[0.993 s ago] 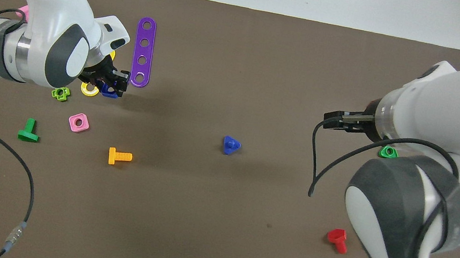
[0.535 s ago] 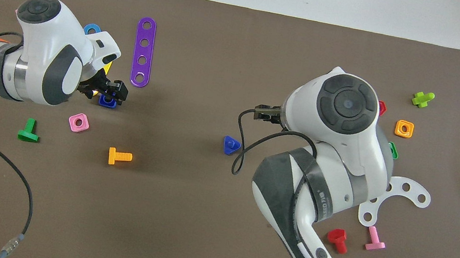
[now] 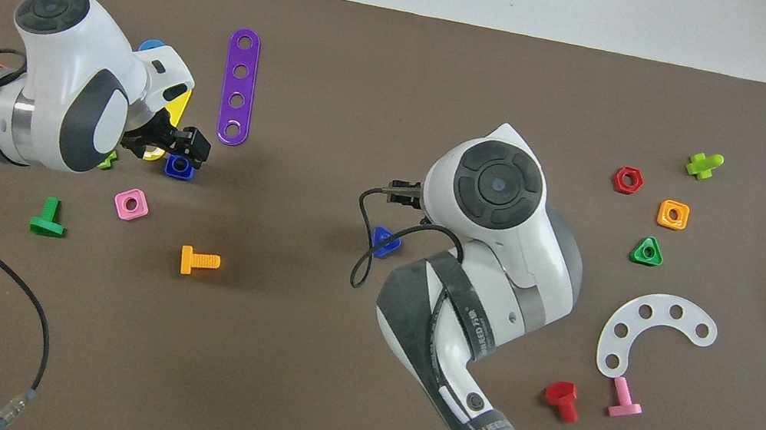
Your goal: Unscrew and place screws in storage area
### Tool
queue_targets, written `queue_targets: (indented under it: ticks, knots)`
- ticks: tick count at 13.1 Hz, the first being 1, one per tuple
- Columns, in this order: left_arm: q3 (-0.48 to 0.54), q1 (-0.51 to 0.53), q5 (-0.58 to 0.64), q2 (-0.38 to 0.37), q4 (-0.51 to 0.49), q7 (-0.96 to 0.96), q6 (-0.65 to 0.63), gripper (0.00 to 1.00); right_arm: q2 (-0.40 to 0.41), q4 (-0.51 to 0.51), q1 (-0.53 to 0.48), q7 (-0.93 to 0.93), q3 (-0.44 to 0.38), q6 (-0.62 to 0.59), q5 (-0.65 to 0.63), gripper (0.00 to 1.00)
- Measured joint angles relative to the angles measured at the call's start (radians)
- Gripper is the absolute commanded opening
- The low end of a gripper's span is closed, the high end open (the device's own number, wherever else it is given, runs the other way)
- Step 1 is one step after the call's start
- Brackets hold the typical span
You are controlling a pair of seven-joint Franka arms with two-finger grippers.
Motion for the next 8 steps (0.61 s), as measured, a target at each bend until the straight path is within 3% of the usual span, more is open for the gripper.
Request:
queue_targets:
  ticks: [5, 8]
  knots:
    - [0.006, 0.182, 0.009, -0.12, -0.018, 0.113, -0.07, 1.0, 0.023, -0.065, 0.044, 0.025, 0.0, 0.057, -0.001, 0.77]
    - [-0.003, 0.182, 0.058, -0.251, -0.05, 0.114, -0.122, 1.0, 0.023, -0.083, 0.047, 0.026, 0.0, 0.065, -0.002, 0.57]
